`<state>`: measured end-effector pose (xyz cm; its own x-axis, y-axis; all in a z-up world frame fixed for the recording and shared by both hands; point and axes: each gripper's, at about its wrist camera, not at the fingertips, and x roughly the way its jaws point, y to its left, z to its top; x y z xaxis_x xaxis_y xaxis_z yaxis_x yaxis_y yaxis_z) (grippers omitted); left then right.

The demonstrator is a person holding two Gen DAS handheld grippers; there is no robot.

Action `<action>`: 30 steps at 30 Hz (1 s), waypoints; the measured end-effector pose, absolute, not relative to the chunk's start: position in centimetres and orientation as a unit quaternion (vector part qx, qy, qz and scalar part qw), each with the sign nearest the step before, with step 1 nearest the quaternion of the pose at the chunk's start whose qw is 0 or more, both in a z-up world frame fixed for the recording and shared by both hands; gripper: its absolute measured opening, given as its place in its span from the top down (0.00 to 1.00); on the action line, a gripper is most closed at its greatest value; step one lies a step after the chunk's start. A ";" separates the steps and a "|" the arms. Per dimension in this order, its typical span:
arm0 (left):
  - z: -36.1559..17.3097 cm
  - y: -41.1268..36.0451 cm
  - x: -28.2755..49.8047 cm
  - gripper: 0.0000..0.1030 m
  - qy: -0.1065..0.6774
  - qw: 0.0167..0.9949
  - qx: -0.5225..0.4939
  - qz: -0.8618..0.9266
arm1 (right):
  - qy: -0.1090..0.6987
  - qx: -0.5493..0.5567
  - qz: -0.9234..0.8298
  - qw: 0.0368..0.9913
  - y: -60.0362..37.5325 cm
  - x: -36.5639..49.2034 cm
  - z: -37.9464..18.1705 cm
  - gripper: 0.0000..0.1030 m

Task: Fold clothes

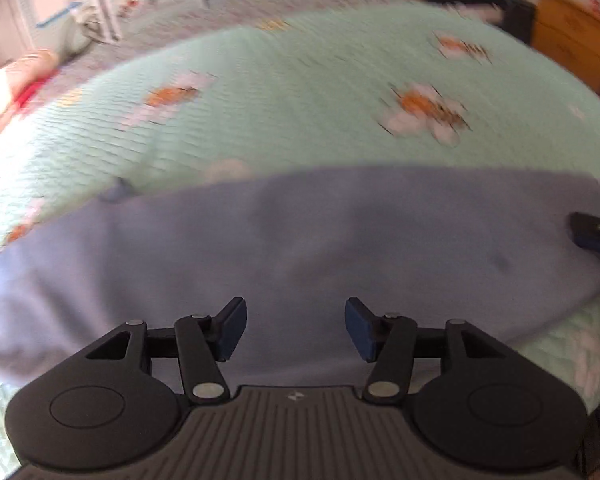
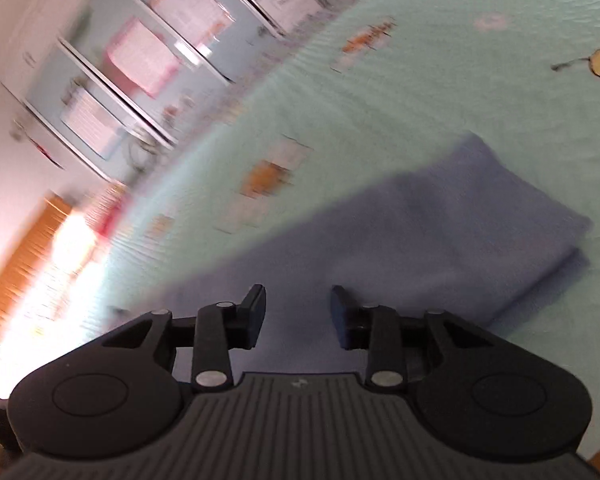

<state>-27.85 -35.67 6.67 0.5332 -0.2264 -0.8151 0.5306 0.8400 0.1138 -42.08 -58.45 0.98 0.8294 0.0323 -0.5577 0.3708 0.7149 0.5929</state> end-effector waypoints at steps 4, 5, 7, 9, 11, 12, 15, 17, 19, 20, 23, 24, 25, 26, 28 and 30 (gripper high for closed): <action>5.9 -36.6 -27.9 0.43 0.428 0.860 0.185 -0.208 | 0.284 0.342 -0.095 0.891 -58.9 -42.2 0.8 1.00; 6.0 -36.8 -27.7 0.43 0.430 0.859 0.184 -0.207 | 0.287 0.342 -0.095 0.889 -58.9 -42.2 1.1 1.00; 6.1 -36.7 -27.6 0.43 0.435 0.858 0.180 -0.205 | 0.279 0.336 -0.091 0.895 -58.5 -42.4 2.3 0.94; 6.1 -36.7 -27.6 0.42 0.436 0.859 0.180 -0.201 | 0.262 0.324 -0.080 0.906 -57.8 -42.6 3.6 0.94; 6.1 -36.7 -27.5 0.42 0.435 0.859 0.182 -0.198 | 0.248 0.315 -0.060 0.914 -57.3 -42.2 4.6 0.93; 6.1 -36.7 -27.5 0.41 0.436 0.859 0.183 -0.198 | 0.247 0.318 -0.046 0.914 -57.2 -41.4 4.6 0.93; 6.2 -36.8 -27.3 0.40 0.438 0.858 0.183 -0.196 | 0.261 0.340 -0.017 0.903 -57.8 -39.0 3.5 0.83; 6.2 -36.7 -27.2 0.40 0.441 0.857 0.182 -0.196 | 0.288 0.369 -0.016 0.884 -58.9 -37.6 1.5 0.82; 6.1 -36.7 -27.1 0.39 0.442 0.856 0.181 -0.197 | 0.292 0.406 -0.027 0.866 -60.4 -37.7 -0.4 1.00; 6.1 -36.6 -27.0 0.38 0.443 0.856 0.181 -0.197 | 0.285 0.426 -0.028 0.858 -61.1 -38.1 -0.7 1.00; 6.1 -36.6 -26.9 0.35 0.445 0.855 0.180 -0.195 | 0.270 0.421 -0.052 0.864 -61.5 -39.2 0.6 0.93; 6.0 -36.6 -26.9 0.34 0.445 0.855 0.180 -0.194 | 0.261 0.411 -0.054 0.872 -61.3 -39.5 1.2 0.91; 6.0 -36.6 -26.8 0.33 0.446 0.855 0.180 -0.193 | 0.251 0.403 -0.056 0.878 -61.1 -39.9 1.7 0.86; 6.0 -36.6 -26.8 0.32 0.446 0.855 0.180 -0.192 | 0.244 0.404 -0.054 0.880 -61.3 -40.1 1.9 0.79; 6.0 -36.5 -26.8 0.32 0.446 0.856 0.178 -0.192 | 0.251 0.405 -0.067 0.876 -62.3 -40.2 1.2 0.76; 6.0 -36.5 -26.8 0.32 0.447 0.855 0.178 -0.193 | 0.262 0.408 -0.076 0.871 -63.1 -39.4 0.2 0.93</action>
<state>-26.77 -36.49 5.97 0.5265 -0.1714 -0.8327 0.4897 0.8618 0.1321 -39.40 -63.09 0.18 0.8509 0.0812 -0.5190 0.3467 0.6554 0.6710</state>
